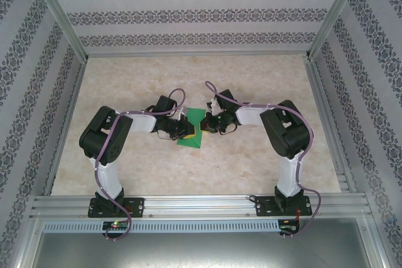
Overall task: Fold a paper plane with a square sheet of paper (pick it up from the middle)
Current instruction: Fold the triangle a second time at the center of the table.
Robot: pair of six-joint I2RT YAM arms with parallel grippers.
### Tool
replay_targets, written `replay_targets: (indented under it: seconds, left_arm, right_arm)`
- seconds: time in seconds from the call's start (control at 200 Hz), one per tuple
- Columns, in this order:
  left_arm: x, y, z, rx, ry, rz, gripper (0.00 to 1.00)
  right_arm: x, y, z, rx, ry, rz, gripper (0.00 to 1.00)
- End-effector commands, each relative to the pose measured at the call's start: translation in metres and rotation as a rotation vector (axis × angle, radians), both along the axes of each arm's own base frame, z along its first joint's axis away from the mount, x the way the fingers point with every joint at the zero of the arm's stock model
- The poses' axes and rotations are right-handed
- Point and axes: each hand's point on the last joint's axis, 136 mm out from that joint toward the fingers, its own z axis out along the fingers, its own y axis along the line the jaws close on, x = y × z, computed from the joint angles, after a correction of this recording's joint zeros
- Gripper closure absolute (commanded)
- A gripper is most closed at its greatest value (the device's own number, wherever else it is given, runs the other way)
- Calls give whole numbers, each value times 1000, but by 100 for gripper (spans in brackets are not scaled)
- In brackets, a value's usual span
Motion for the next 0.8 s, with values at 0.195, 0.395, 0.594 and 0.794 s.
replay_targets:
  seconds: [0.195,0.395,0.594,0.794]
  left_arm:
    - [-8,2,-10,45,21,-17,88]
    - [-12,7,-17,81,37,-13,88]
    - [-14,11,-23,106,53,-5,89]
    - [-17,16,-28,139,71,5,89]
  right_arm:
    - [1,-3,-9,-24,16,18,100]
    - [0,-5,-12,-37,21,16,100]
    - [0,-6,-12,-42,20,18,100]
    - [0,-5,-11,-42,19,21,100]
